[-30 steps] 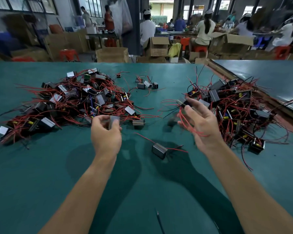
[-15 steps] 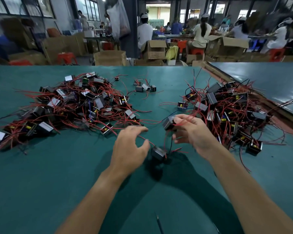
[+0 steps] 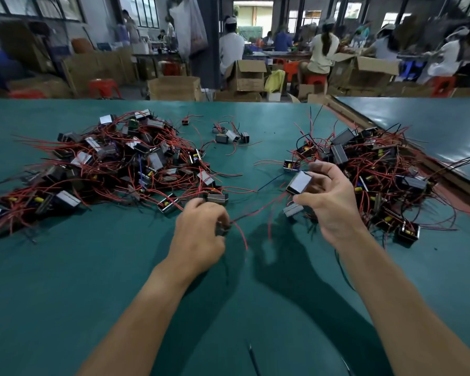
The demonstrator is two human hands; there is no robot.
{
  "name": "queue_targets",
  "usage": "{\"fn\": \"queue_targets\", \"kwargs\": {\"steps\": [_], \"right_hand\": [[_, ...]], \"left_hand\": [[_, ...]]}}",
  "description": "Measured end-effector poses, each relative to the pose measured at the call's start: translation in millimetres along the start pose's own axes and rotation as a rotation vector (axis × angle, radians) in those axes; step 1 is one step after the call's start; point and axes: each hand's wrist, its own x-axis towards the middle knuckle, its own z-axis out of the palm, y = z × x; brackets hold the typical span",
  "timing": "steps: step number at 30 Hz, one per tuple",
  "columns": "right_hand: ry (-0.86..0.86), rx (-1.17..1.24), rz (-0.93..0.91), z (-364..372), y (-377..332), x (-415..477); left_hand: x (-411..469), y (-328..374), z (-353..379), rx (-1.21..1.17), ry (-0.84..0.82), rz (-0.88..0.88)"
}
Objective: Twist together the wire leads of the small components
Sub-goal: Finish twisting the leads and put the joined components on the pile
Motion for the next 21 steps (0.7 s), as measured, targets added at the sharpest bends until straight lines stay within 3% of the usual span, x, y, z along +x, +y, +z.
{"fn": "queue_targets", "kwargs": {"steps": [4,8,11,14,16,18,21], "right_hand": [[0.178,-0.092,0.132,-5.0,7.0,4.3],[0.203,0.186,0.175,-9.4,2.9,9.4],[-0.053,0.487,0.149,-10.2,-0.8,7.0],[-0.167,0.395,0.135,-6.2,-2.9,4.9],[-0.229,0.384,0.247,-7.3,-7.7,2.1],[-0.444,0.394,0.360,-12.1,-12.2,-2.0],[-0.814,0.272,0.415,-10.1,-19.1,-17.6]], "left_hand": [[2.3,-17.0,-9.1,0.083,0.032,-0.292],[-3.1,-4.1,-6.2,0.164,0.279,-0.163],[-1.7,8.2,-5.0,-0.035,0.318,0.100],[-4.0,14.2,-3.7,-0.243,0.040,0.205],[-5.9,13.9,0.4,-0.240,-0.057,0.200],[-5.4,11.4,3.9,-0.223,-0.028,0.179],[-0.4,8.6,3.2,-0.310,0.188,0.041]]}}
